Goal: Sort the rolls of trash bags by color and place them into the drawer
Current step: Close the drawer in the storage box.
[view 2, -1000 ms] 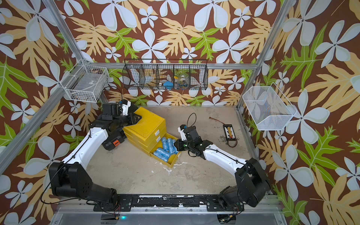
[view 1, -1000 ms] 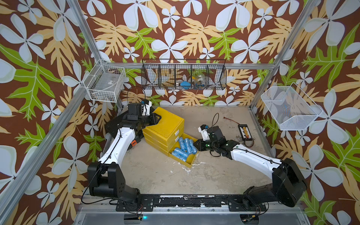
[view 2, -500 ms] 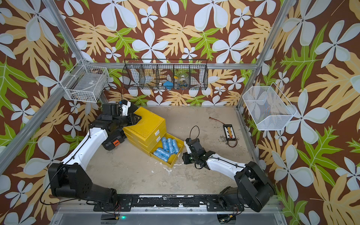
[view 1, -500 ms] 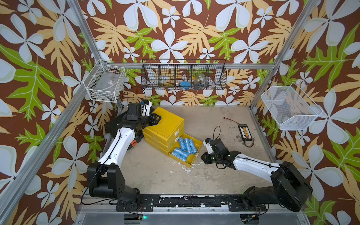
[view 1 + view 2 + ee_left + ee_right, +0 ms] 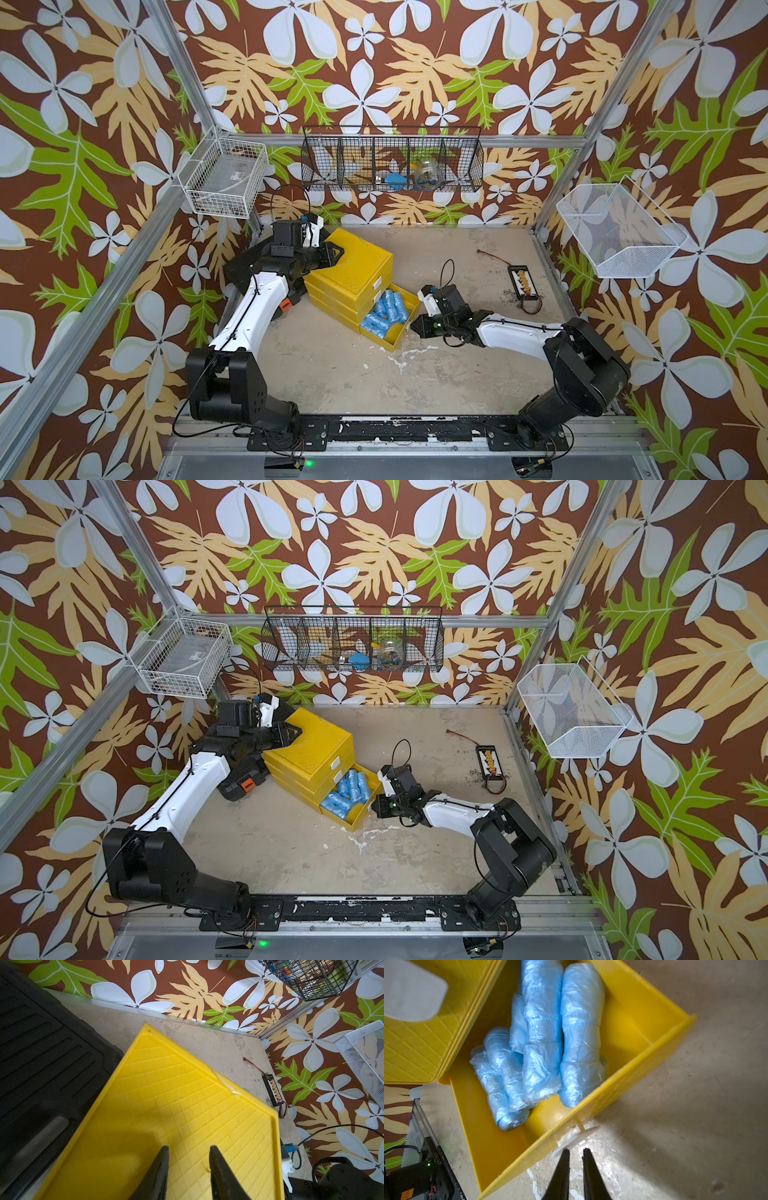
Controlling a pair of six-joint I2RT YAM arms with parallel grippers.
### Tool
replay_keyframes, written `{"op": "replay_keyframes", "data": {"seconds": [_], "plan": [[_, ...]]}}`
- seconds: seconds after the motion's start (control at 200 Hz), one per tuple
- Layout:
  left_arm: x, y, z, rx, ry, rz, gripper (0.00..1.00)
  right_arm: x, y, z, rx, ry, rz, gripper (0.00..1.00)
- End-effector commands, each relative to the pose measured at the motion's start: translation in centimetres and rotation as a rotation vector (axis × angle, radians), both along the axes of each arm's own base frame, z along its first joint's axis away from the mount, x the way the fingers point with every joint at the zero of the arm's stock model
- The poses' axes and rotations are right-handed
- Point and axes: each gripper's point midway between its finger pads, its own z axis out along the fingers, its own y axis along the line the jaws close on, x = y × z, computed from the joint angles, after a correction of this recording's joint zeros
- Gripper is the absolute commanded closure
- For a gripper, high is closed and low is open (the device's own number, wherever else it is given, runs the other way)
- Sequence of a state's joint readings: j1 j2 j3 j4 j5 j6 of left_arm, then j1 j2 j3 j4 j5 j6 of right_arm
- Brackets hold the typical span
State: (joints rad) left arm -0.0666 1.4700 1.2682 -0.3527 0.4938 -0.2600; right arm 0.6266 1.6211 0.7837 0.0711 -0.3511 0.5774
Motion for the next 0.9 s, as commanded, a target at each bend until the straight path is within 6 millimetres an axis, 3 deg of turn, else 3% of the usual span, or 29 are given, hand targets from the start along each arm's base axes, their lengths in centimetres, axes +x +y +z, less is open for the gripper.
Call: {"op": "replay_keyframes", "data": {"seconds": [0.0, 0.25, 0.455, 0.896], "plan": [[-0.3, 0.2, -0.7, 0.012, 0.035, 0.010, 0.63, 1.1, 1.8, 0.9, 0.069, -0.007, 0.006, 0.84], [-0.4, 0.3, -0.7, 0.013, 0.035, 0.009, 0.63, 2.7, 4.8, 0.5, 0.160, 0.039, 0.012, 0.84], [-0.5, 0.3, -0.7, 0.018, 0.036, 0.007, 0.63, 4.4, 7.3, 1.3, 0.268, 0.070, -0.001, 0.84], [-0.6, 0.3, -0.8, 0.018, 0.040, 0.007, 0.63, 6.8, 10.8, 2.0, 0.458, 0.159, -0.030, 0.83]]}}
